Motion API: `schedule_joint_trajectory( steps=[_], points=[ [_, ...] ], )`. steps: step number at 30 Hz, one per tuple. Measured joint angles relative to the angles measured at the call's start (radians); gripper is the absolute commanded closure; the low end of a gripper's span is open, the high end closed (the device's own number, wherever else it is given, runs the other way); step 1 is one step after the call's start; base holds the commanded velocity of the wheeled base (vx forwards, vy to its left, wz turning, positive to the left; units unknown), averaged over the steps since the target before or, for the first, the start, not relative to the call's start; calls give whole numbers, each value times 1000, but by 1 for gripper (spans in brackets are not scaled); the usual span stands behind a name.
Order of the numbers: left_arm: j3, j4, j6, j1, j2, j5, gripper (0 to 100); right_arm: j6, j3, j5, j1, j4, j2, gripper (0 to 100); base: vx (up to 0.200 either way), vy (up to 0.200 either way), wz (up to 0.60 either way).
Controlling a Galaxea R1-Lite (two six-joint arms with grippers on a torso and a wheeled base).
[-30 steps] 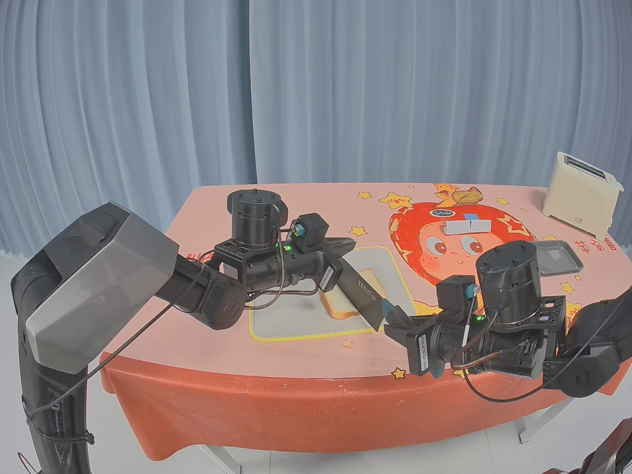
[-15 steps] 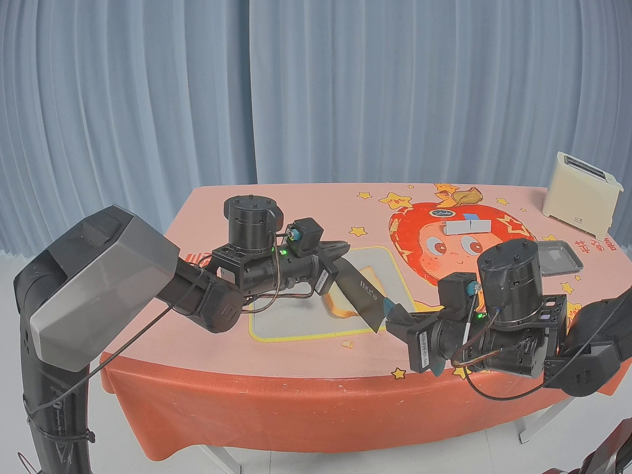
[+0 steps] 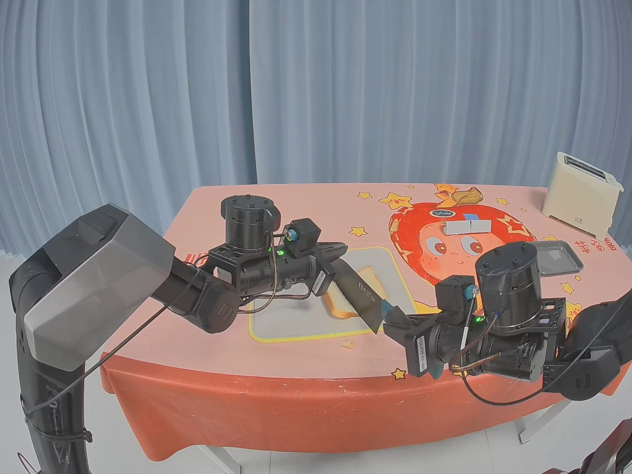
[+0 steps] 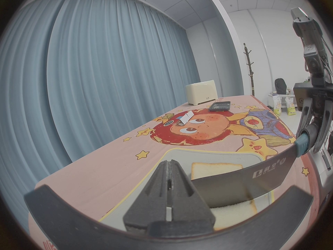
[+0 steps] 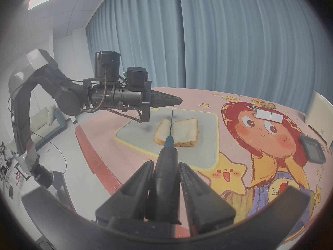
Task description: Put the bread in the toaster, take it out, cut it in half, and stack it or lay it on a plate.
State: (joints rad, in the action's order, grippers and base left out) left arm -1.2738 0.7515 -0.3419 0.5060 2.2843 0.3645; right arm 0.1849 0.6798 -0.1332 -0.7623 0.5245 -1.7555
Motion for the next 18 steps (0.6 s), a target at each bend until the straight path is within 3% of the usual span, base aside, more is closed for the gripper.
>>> schedule_joint_trajectory(
  steps=[18],
  points=[
    [-1,3,-8,11,-53,3,100,-56,-8,-63,-22,-3,9,100,0,0,0]
  ],
)
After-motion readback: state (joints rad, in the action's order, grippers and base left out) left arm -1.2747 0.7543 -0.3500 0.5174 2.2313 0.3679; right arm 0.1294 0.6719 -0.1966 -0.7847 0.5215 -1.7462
